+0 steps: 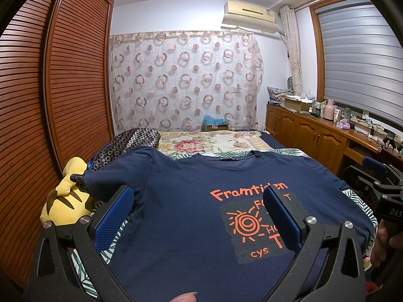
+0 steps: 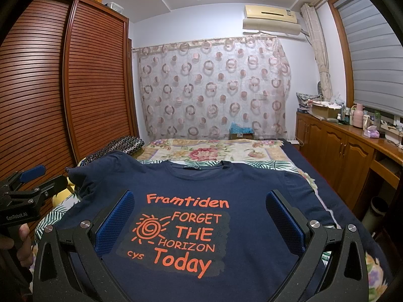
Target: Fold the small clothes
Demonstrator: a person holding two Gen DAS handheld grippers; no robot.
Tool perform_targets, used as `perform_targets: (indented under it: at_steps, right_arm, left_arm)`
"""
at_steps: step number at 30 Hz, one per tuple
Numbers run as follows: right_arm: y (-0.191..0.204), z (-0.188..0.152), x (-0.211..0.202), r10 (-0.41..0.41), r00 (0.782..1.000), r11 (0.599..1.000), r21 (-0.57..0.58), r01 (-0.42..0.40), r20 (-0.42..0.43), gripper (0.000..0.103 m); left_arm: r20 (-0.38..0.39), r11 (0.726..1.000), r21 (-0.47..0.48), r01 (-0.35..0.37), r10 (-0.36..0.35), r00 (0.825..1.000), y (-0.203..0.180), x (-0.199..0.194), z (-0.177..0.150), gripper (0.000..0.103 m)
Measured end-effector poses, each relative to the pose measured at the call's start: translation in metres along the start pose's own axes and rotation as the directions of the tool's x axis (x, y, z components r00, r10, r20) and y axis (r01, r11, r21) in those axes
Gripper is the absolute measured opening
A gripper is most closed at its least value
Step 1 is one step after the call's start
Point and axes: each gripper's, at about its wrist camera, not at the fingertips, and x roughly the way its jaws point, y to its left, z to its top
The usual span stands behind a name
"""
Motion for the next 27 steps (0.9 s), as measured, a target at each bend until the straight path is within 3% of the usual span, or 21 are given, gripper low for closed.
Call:
perform_targets:
  at_steps: [27]
  right_arm:
    - [-0.001,-0.0001,-0.0004,0.008,1.0,1.0,-0.003,-0.008,0.001,0.103]
  left_arm:
    - [0.001,1.0,0.002,-0.002,0.002,1.0,-0.0013,-0.0011,-0.0007,0.103]
